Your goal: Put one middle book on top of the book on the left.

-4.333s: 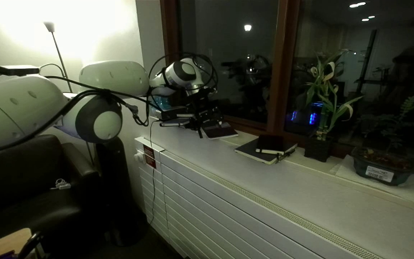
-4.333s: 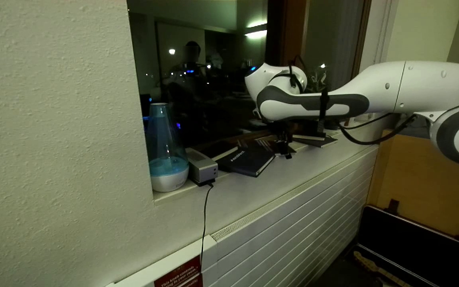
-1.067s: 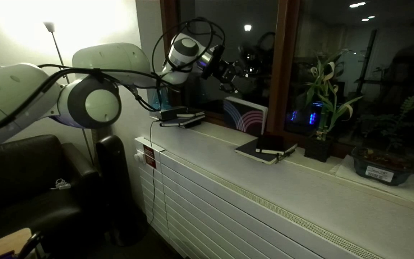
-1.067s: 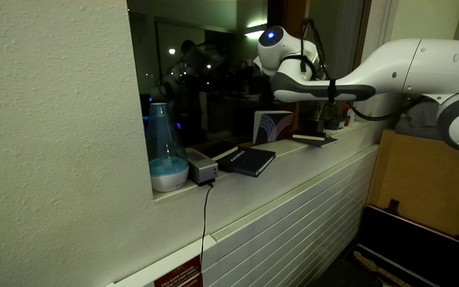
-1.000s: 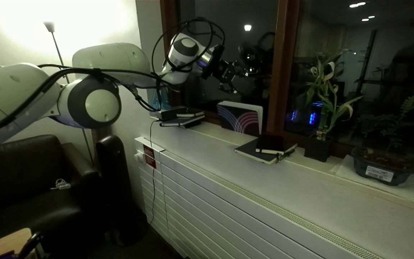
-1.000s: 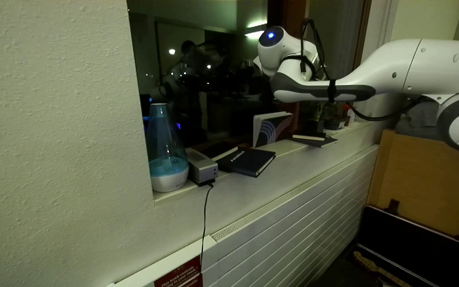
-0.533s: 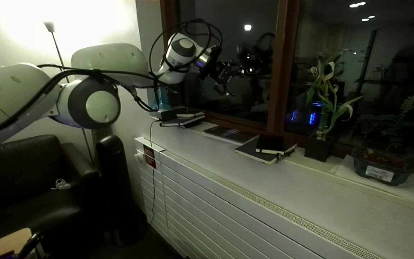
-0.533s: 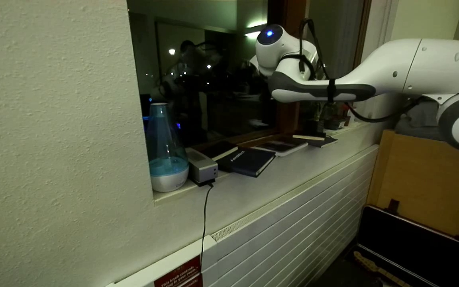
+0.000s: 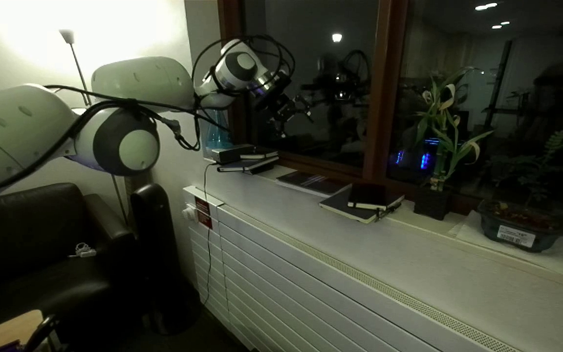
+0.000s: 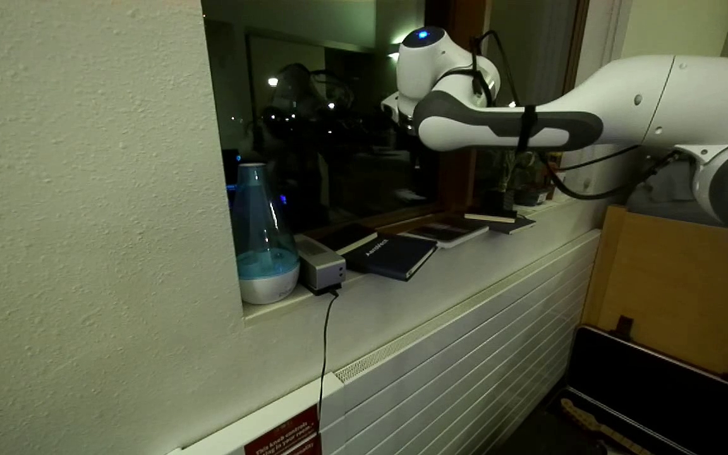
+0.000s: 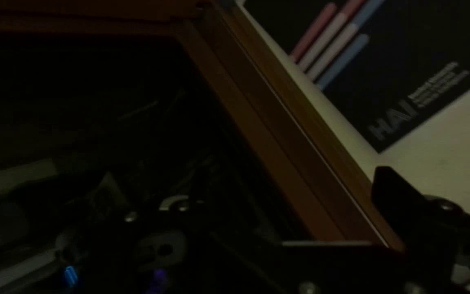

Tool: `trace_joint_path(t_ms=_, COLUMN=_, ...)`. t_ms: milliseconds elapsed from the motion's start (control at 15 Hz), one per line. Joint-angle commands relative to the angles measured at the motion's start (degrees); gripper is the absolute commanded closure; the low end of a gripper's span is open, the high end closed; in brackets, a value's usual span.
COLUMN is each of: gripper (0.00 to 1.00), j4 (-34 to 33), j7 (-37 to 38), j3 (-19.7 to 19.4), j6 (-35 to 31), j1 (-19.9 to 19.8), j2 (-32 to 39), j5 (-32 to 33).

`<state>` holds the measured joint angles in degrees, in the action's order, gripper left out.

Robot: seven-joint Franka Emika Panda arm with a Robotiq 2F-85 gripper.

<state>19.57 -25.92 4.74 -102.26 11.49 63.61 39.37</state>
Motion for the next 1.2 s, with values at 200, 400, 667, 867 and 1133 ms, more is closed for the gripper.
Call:
trace_joint_path(t_ms=200, gripper=0.00, j4=-0.05, j7=0.58, j3=6.96, j6=21.55, j1=0.08, j2=-4.73, j5=-7.57)
trace_joint_path(t_ms=400, gripper=0.00, j4=-0.08, j7=1.82, j3=8.55, j6=32.64, j1=-0.76, j2=-6.43, j5=-9.86)
trace_joint_path(t_ms=667, gripper=0.00, j4=-0.09, j7=2.71, j3=10.25, j6=43.40, j1=-0.43, j2=-7.65, j5=-12.34)
trace_joint_path(t_ms=867, gripper=0.00, j4=-0.09, j7=4.45, j3=11.43, j6=46.76, j1=0.74, j2=-7.54, j5=-12.81)
trace_joint_path(t_ms=1133, gripper=0.00, j4=0.09, j7=8.20, j3=12.89, j6=47.60, j1=2.25, j2=-7.28, j5=-13.36)
